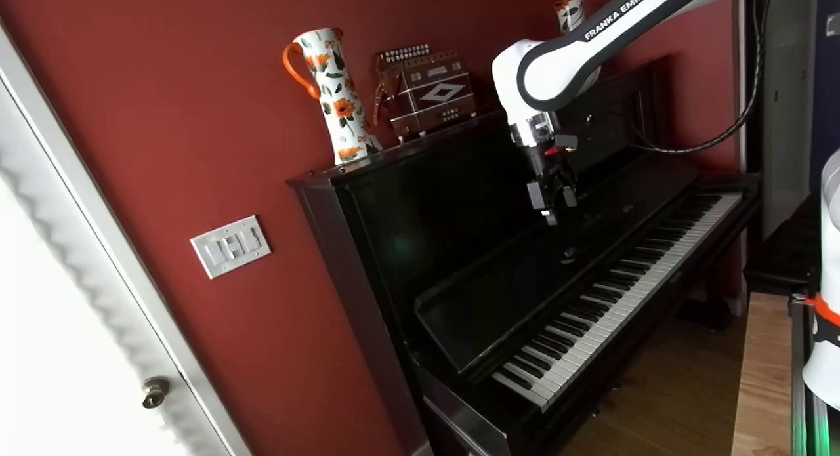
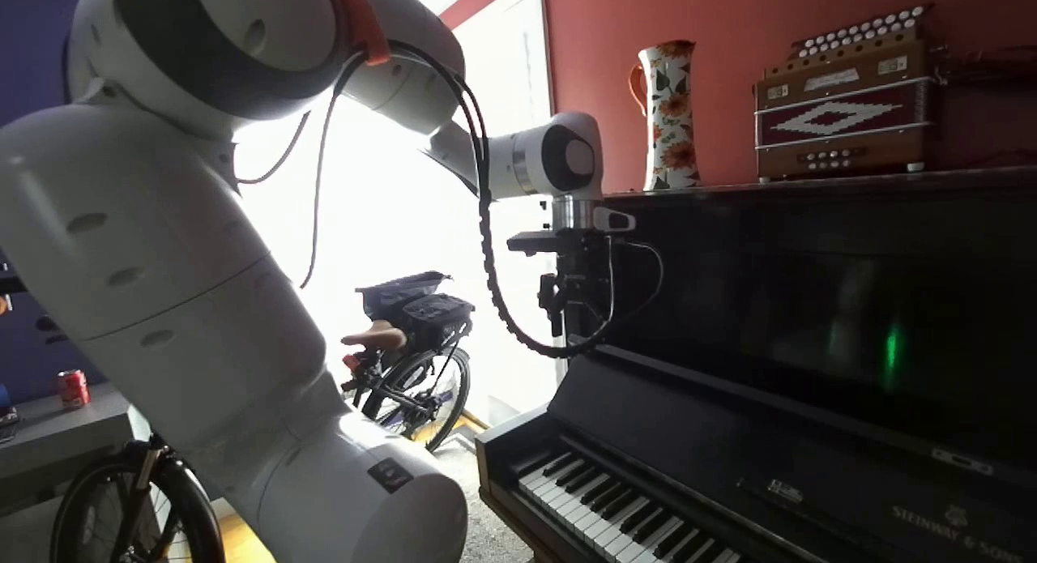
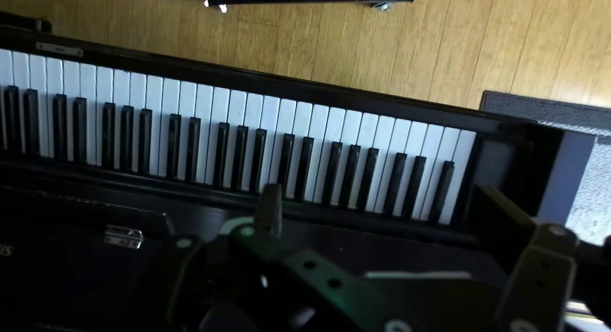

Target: Press one piano key

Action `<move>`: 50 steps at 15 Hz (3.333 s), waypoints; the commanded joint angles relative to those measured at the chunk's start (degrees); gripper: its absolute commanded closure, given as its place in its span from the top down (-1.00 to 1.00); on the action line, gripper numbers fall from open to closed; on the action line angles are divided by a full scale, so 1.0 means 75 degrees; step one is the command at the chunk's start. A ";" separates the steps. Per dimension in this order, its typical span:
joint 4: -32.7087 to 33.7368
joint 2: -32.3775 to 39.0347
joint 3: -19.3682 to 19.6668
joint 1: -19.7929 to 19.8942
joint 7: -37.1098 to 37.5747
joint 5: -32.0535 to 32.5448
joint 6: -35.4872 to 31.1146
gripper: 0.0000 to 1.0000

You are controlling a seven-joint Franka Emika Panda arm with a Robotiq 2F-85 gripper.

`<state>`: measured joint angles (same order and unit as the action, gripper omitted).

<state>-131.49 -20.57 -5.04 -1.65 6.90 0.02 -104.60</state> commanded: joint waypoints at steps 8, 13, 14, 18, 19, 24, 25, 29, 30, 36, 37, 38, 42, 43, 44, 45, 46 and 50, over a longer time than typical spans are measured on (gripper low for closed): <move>-0.1698 0.0849 0.0665 0.0400 -0.0162 -0.0012 -0.2710 1.00; -0.1477 0.0990 0.0625 0.0375 -0.0031 0.0032 -0.2554 1.00; -0.1445 0.0990 0.0617 0.0370 -0.0031 0.0032 -0.2553 1.00; -0.1515 0.1048 0.0665 0.0395 -0.0216 0.0089 -0.2703 1.00; -0.1607 0.1098 0.0679 0.0441 -0.0203 0.0202 -0.2860 1.00; -0.2217 0.1548 0.0941 0.0544 -0.1049 0.0432 -0.3667 1.00; -0.2342 0.1631 0.1000 0.0570 -0.1205 0.0429 -0.3889 0.68; -0.2732 0.2049 0.1229 0.0651 -0.1838 0.0225 -0.4721 0.01; -0.2803 0.2159 0.1270 0.0669 -0.1954 0.0201 -0.4909 -0.15; -0.2929 0.2864 0.1392 0.0755 -0.2555 -0.0115 -0.5716 -1.00; -0.2899 0.2946 0.1395 0.0777 -0.2714 -0.0196 -0.5743 -1.00; -0.2850 0.2956 0.1396 0.0813 -0.2660 -0.0134 -0.5746 -1.00; -0.2847 0.2885 0.1331 0.0797 -0.2427 0.0018 -0.5618 -0.98; -0.2845 0.2885 0.1331 0.0798 -0.2429 0.0018 -0.5619 -0.98; -0.2845 0.2885 0.1331 0.0798 -0.2429 0.0018 -0.5619 -0.98; -0.2845 0.2886 0.1331 0.0799 -0.2429 0.0018 -0.5619 -0.98; -0.2788 0.3045 0.1332 0.0801 -0.2483 0.0025 -0.5688 -1.00; -0.2606 0.3637 0.1351 0.0854 -0.2596 -0.0005 -0.5816 -1.00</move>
<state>-152.60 2.47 5.17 4.09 -11.35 0.34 -146.89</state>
